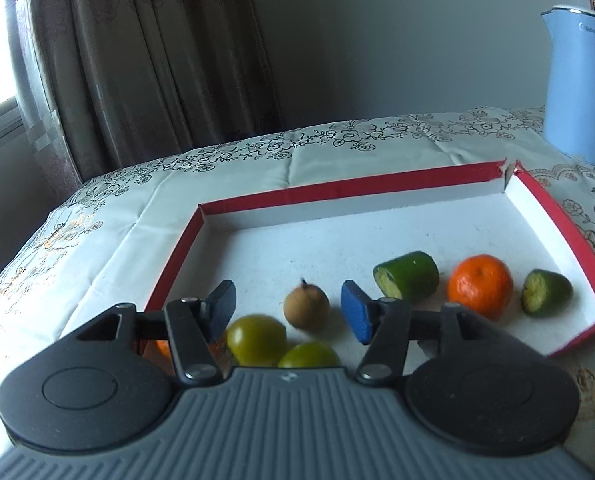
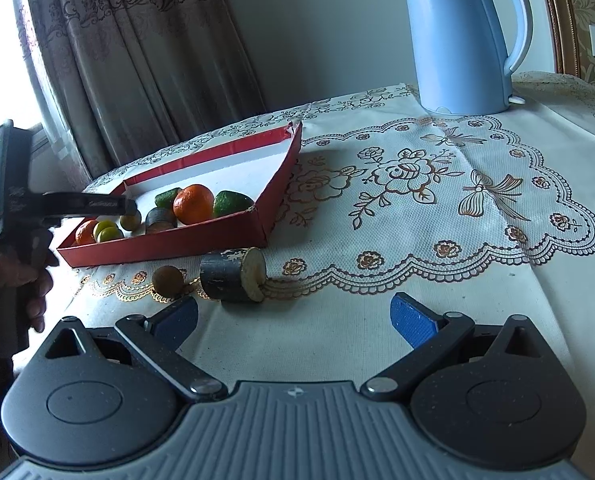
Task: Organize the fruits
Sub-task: 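Move the right gripper to the dark cylindrical stump piece and close on it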
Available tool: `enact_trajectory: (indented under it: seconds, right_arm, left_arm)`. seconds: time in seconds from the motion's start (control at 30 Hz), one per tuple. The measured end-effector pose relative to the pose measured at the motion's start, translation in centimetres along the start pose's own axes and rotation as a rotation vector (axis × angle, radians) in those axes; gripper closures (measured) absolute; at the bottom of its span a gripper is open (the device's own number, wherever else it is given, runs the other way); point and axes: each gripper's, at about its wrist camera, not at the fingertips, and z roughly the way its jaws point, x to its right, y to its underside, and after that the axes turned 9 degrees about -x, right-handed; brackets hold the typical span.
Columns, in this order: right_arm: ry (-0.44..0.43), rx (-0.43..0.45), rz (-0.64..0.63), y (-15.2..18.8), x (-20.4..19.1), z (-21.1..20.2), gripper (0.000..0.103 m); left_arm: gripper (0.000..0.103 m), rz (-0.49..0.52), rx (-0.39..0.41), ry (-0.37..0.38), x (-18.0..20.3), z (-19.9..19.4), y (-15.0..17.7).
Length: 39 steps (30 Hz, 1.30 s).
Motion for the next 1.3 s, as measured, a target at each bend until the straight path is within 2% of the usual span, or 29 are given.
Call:
enact_trajectory:
  seconds: [0.03, 0.2, 0.23, 0.3, 0.4, 0.53, 0.67, 0.93, 1.1, 1.3]
  right_arm:
    - [-0.001, 0.000, 0.001, 0.0, 0.0, 0.0, 0.000]
    - [-0.001, 0.000, 0.001, 0.0, 0.0, 0.0, 0.000]
    - [0.000, 0.000, 0.001, 0.0, 0.0, 0.0, 0.000]
    - [0.001, 0.000, 0.000, 0.0, 0.0, 0.0, 0.000]
    - [0.001, 0.002, -0.003, 0.1, -0.1, 0.0, 0.000]
    - [-0.002, 0.032, -0.009, 0.3, -0.2, -0.4, 0.000]
    - [0.010, 0.097, -0.061, 0.6, -1.1, -1.3, 0.000]
    - [0.091, 0.173, -0.247, 0.8, -4.6, -1.5, 0.000]
    - [0.115, 0.127, -0.332, 0.0, -6.3, -0.1, 0.000]
    - [0.134, 0.062, -0.296, -1.3, -6.6, 1.5, 0.001]
  left_arm:
    - [0.037, -0.002, 0.004, 0.001, -0.1, -0.5, 0.5]
    - [0.028, -0.018, 0.011, 0.012, -1.4, -2.8, 3.4]
    - [0.022, -0.035, 0.035, 0.010, -1.8, -3.5, 4.1]
    - [0.010, -0.043, 0.024, -0.007, -2.4, -4.4, 5.1]
    - [0.010, -0.044, 0.020, -0.008, -3.2, -5.4, 6.5]
    - [0.002, -0.081, -0.025, 0.034, -4.6, -6.1, 8.4]
    - [0.000, -0.087, -0.077, 0.041, -5.3, -5.7, 9.8]
    - [0.000, -0.101, -0.084, 0.029, -5.6, -5.1, 10.8]
    - [0.000, -0.105, -0.080, 0.032, -5.7, -5.2, 10.8]
    - [0.000, -0.115, -0.085, 0.044, -5.9, -5.1, 10.8]
